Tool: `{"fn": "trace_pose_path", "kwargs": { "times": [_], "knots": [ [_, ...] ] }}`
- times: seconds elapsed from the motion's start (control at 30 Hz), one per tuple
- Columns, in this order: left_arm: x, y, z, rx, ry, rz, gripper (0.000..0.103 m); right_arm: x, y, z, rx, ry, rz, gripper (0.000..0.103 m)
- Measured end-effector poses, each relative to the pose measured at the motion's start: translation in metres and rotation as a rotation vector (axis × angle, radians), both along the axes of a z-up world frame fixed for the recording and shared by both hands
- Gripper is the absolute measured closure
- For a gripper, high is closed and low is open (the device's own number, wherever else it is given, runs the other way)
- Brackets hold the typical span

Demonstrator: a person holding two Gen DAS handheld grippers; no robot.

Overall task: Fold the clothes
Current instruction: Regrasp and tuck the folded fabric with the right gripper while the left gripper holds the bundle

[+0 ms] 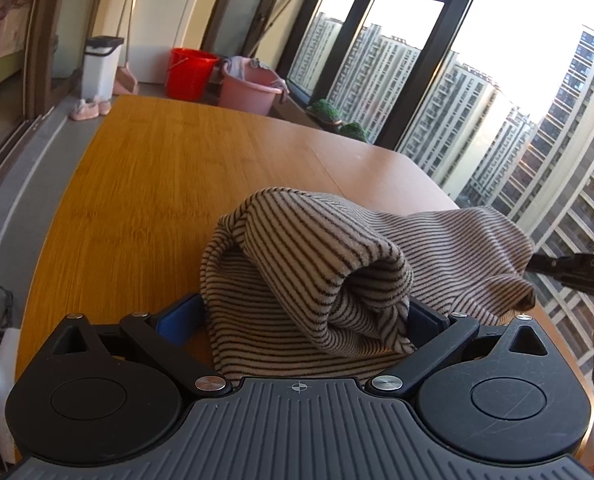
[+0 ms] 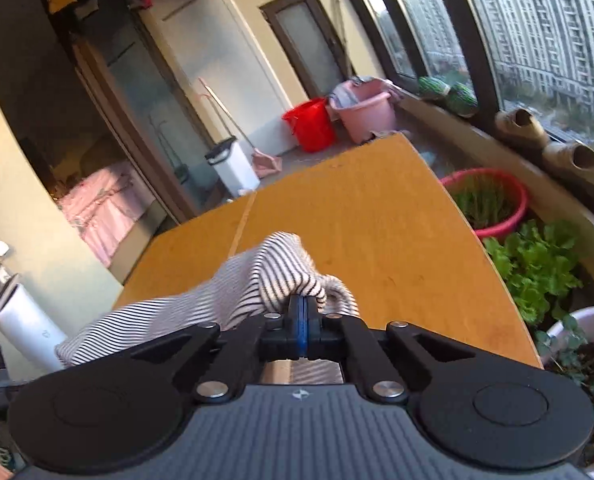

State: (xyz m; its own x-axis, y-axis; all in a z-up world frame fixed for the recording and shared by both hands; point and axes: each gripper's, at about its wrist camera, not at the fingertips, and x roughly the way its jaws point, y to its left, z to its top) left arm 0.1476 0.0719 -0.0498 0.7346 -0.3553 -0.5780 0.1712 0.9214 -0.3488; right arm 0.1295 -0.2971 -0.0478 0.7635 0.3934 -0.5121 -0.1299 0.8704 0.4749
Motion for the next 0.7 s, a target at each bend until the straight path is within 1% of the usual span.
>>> {"fn": "trace_pose_path", "kwargs": {
  "times": [0.07,0.1,0.13,0.17,0.2,0.23,0.27,0.33,0.4,0.53,0.57,0.6,0.7],
  "knots": [
    [-0.003,0.005,0.006,-0.020,-0.005,-0.001,0.000,0.000,-0.009,-0.005,0.051,0.023,-0.032,0.098],
    [-0.004,0.009,0.013,-0.042,-0.021,-0.009,0.000,-0.001,-0.014,-0.007,0.076,0.035,-0.047,0.097],
    [-0.006,0.012,0.021,-0.067,-0.040,-0.018,0.000,-0.001,-0.019,-0.010,0.102,0.046,-0.063,0.094],
    [-0.007,0.015,0.030,-0.093,-0.056,-0.023,0.000,-0.001,-0.024,-0.012,0.127,0.058,-0.079,0.082],
    [-0.006,0.017,0.036,-0.122,-0.059,-0.024,0.000,-0.001,-0.028,-0.014,0.151,0.066,-0.093,0.075],
    [-0.003,0.019,0.043,-0.152,-0.057,-0.025,0.000,0.002,-0.027,-0.013,0.157,0.051,-0.089,0.063],
    [0.001,0.019,0.047,-0.175,-0.042,-0.024,0.000,0.004,-0.027,-0.012,0.164,0.037,-0.084,0.057],
    [0.014,0.015,0.046,-0.189,0.018,-0.022,0.000,0.009,-0.025,-0.009,0.178,0.007,-0.076,0.051],
    [0.024,0.010,0.041,-0.177,0.081,-0.017,0.000,0.016,-0.022,-0.008,0.185,-0.009,-0.075,0.050],
    [0.037,0.012,0.028,-0.172,0.169,0.000,0.001,0.023,-0.015,-0.006,0.192,-0.033,-0.063,0.049],
    [0.040,0.015,0.025,-0.176,0.184,0.010,0.004,0.024,-0.014,-0.005,0.194,-0.039,-0.060,0.049],
    [0.043,0.017,0.022,-0.180,0.199,0.020,0.014,0.024,-0.015,-0.004,0.199,-0.044,-0.061,0.049],
    [0.048,0.026,0.018,-0.212,0.218,0.023,0.026,0.024,-0.016,-0.002,0.213,-0.059,-0.064,0.049]
  ]
}}
